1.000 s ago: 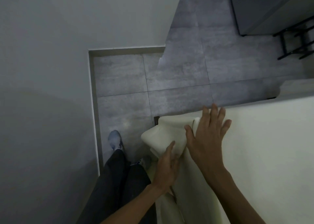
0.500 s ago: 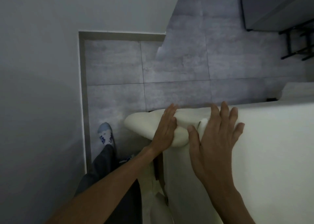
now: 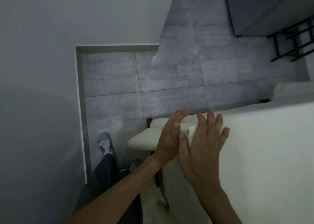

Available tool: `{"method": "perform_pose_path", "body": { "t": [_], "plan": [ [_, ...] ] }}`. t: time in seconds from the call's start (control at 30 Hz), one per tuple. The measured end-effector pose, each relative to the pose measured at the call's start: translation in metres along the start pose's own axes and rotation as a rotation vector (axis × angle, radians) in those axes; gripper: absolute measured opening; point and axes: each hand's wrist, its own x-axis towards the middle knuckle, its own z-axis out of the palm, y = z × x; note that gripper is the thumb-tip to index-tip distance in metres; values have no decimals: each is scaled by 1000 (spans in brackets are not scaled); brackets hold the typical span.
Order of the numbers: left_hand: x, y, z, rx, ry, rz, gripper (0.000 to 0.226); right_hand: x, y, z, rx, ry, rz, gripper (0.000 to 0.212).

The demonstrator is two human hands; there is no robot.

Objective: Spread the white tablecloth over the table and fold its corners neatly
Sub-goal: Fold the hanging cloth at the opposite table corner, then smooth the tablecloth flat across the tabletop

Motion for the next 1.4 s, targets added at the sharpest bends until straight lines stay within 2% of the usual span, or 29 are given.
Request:
{"method": "perform_pose_path", "body": {
  "t": [0.07,0.27,0.33,0.43,0.5,0.57,0.63,0.67,0.73,0.8,0.93,1.2,1.3,1.4],
  "plan": [
    [4,-11,2,4,27,-48,48,0,1,1,-1,-9,-1,64],
    [15,-27,-2,102,20,-2,46,0,4,4,-35,2,-25,65],
    [10,-27,-12,83,-12,-80,41,-2,4,4,-36,6,-25,66],
    [7,7,-38,-17,-47,-231,42,-2,2,3,-37,8,-26,70],
    [15,44,-53,-49,-87,-223,43,-2,-1,-1,12,-4,-20,78],
    [27,81,-59,-7,-172,-181,48,-3,0,-10,195,-29,-2,83],
    [34,115,-58,133,-305,-79,52,-8,7,-24,412,7,89,79],
    [35,128,-55,229,-380,-14,54,-11,14,-30,430,70,146,76],
    [37,143,-46,464,-510,132,60,-23,29,-36,318,138,286,73],
    [35,144,-34,694,-615,245,64,-43,43,-34,201,112,393,76],
    [27,123,-24,1081,-621,538,73,-91,69,-23,73,17,509,79],
    [32,131,-23,1262,-663,557,74,-190,123,-30,68,148,729,78],
    [35,132,-22,1296,-689,545,73,-237,152,-36,74,144,922,83],
    [32,144,-16,1364,-711,561,70,-257,164,-49,126,95,1192,86]
  ]
}}
